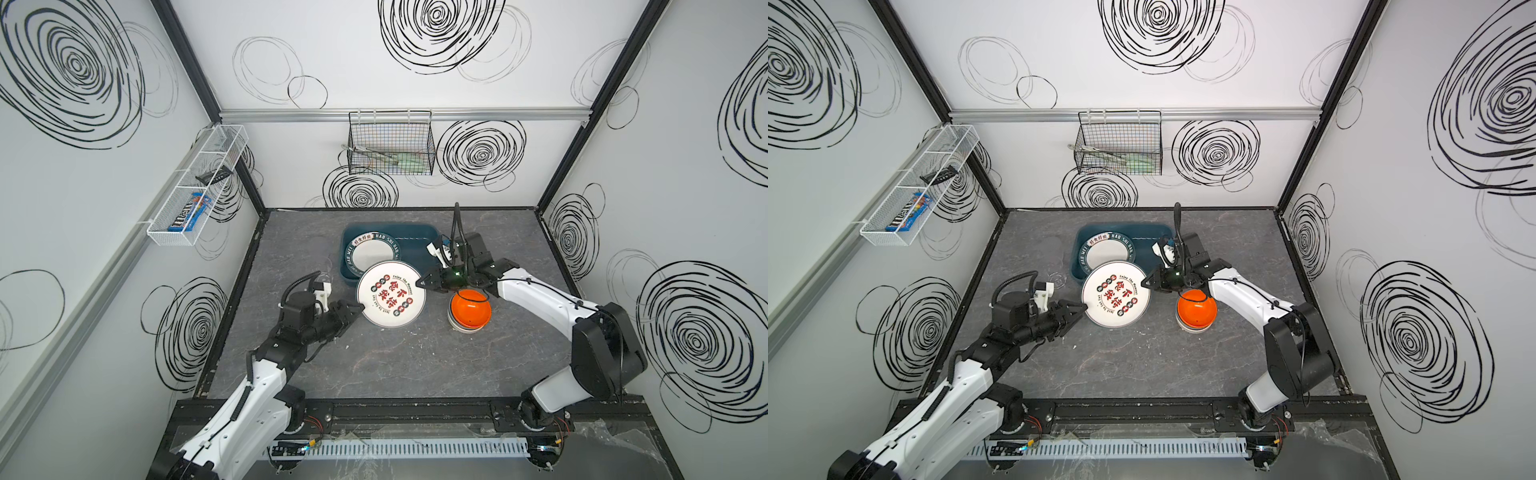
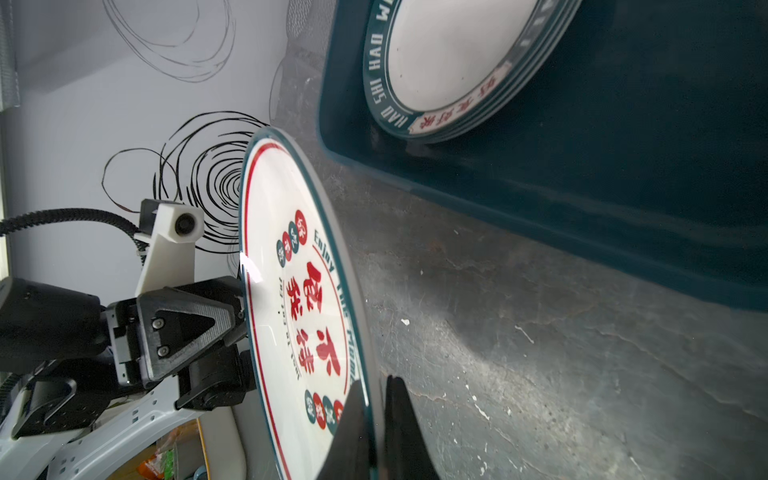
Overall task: Place the mixed dishes into the plastic bin
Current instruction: 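Lift the printed plate upright with the right gripper toward the bin, then lower the held printed plate onto the plate stack in the teal bin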
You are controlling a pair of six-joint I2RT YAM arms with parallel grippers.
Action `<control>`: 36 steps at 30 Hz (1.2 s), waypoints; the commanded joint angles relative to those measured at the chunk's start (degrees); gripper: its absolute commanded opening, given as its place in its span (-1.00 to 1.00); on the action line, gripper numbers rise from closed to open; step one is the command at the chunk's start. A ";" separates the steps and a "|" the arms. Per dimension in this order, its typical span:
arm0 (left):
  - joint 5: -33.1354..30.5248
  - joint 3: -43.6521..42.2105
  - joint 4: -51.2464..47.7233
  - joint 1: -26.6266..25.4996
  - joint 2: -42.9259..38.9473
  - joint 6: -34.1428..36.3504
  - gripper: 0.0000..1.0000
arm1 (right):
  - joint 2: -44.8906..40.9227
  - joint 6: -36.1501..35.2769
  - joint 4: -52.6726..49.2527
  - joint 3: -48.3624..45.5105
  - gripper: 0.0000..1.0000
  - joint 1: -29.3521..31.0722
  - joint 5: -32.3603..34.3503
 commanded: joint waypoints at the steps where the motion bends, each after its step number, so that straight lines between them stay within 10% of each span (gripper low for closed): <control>1: -0.21 1.62 0.36 0.81 -1.49 0.96 0.26 | 1.24 -0.16 0.09 4.53 -1.00 -1.35 0.13; 11: -0.83 -0.29 -2.86 2.36 -5.35 2.21 0.74 | 9.79 2.96 -2.36 15.46 -1.00 -4.13 4.93; 36: -0.50 -2.95 -6.41 4.44 -9.40 2.76 0.83 | 33.95 8.07 -8.74 41.86 -1.00 -2.11 14.20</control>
